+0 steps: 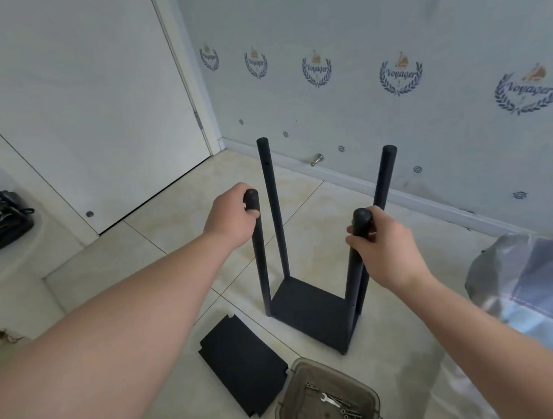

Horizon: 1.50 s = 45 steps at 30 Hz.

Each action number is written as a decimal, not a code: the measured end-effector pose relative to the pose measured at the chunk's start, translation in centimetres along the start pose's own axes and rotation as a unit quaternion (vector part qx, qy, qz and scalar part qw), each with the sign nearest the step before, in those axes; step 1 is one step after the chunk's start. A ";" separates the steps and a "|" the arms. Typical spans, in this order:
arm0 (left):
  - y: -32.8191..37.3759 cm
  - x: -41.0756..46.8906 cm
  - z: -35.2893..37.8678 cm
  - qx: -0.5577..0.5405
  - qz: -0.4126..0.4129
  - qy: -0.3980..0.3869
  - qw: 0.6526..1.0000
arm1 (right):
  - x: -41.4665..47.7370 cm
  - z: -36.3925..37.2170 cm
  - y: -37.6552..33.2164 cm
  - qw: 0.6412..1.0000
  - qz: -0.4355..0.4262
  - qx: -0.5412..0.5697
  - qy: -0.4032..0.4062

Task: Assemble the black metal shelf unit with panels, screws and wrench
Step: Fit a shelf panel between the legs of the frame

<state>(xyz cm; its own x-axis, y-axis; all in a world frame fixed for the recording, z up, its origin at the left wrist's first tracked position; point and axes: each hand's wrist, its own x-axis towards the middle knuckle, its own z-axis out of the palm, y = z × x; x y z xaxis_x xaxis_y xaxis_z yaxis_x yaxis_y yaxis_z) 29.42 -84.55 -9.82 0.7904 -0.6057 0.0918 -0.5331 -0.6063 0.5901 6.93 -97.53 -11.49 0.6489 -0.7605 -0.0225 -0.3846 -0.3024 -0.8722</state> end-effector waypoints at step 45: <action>-26.4 -55.4 -26.0 -0.057 -0.256 0.315 0.912 | -37.4 28.9 -16.5 0.939 -0.230 0.034 -0.253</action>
<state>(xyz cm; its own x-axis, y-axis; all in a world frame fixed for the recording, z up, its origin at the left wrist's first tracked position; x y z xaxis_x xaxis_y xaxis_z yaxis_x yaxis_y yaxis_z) 7.58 -21.59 -9.59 0.9625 0.1806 0.2026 -0.0386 -0.6479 0.7607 7.98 -47.45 -10.39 0.9718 -0.1824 0.1495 0.0442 -0.4818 -0.8751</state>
